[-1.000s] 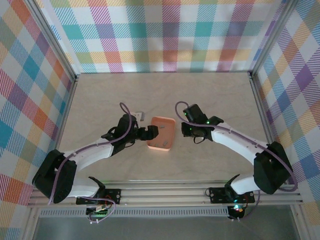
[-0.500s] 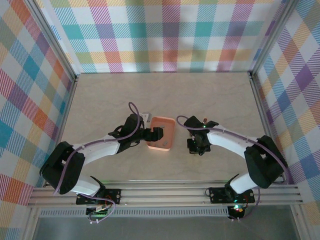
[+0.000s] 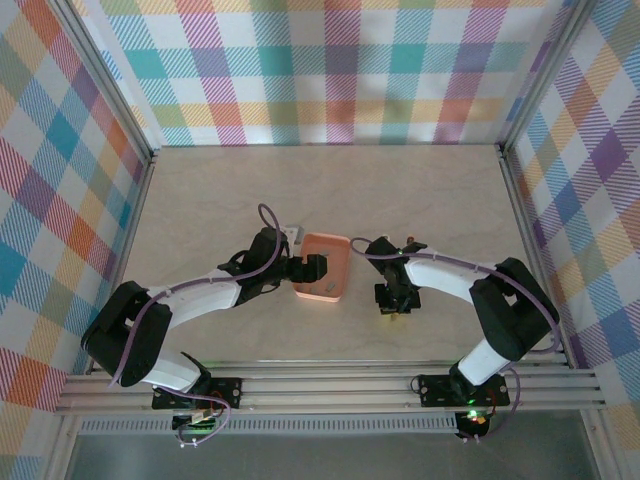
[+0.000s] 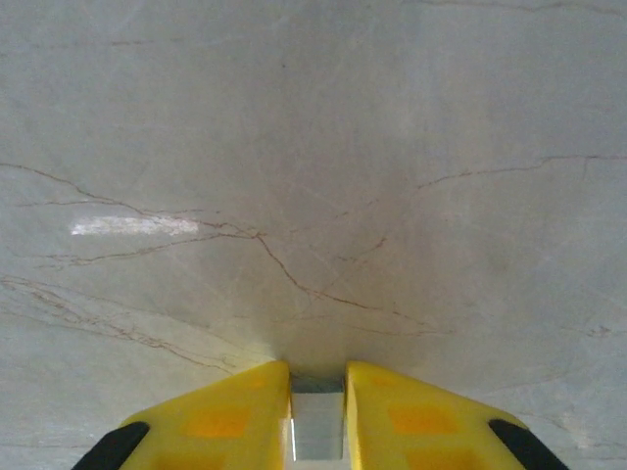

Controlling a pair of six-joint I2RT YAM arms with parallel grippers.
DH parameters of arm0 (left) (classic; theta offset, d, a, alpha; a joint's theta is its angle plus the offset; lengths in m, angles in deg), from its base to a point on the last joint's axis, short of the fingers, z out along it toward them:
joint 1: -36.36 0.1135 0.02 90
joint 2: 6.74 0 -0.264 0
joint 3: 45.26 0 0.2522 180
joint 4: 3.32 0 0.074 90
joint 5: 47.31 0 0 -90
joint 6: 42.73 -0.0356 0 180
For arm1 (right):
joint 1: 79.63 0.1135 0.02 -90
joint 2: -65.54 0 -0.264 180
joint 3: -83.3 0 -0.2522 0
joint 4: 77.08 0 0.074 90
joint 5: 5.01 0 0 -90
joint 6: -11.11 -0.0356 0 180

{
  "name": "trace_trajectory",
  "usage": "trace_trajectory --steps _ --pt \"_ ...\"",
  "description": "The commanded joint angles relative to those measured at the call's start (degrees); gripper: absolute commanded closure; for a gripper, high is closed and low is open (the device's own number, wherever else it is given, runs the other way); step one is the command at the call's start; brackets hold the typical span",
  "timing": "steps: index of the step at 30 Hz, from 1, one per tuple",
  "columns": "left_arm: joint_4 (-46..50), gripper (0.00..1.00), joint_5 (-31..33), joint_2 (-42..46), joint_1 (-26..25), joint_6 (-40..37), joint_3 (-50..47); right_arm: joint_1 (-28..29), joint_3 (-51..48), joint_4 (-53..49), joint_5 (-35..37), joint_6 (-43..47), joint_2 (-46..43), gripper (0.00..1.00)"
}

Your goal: Load the staples into the stapler

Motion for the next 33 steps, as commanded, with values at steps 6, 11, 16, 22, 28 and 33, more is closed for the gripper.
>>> trace_trajectory --steps 6,11,16,22,28,33 --pt "-0.31 0.11 0.26 0.65 -0.82 -1.08 0.52 -0.67 6.80 -10.25 -2.58 1.07 -0.10 0.68" --pt "0.08 0.11 1.13 1.69 -0.77 -1.12 -0.20 -1.52 10.34 -13.87 -3.41 1.71 1.47 0.69" --pt "0.60 0.11 1.42 2.09 -0.82 -1.39 -0.44 -2.31 10.82 -13.57 -4.49 2.34 4.12 0.71" --pt "0.62 0.11 1.93 2.27 -0.82 -1.39 -0.82 -3.07 10.38 -12.19 -5.49 3.14 7.22 0.73" --pt "0.68 0.11 1.83 2.01 -0.82 -1.51 -0.53 -3.24 10.12 -11.87 -5.13 3.43 9.03 0.74" --pt "0.71 0.11 1.89 1.65 -0.82 -1.39 -0.42 -3.25 9.78 -12.09 -4.48 3.44 9.74 0.75"
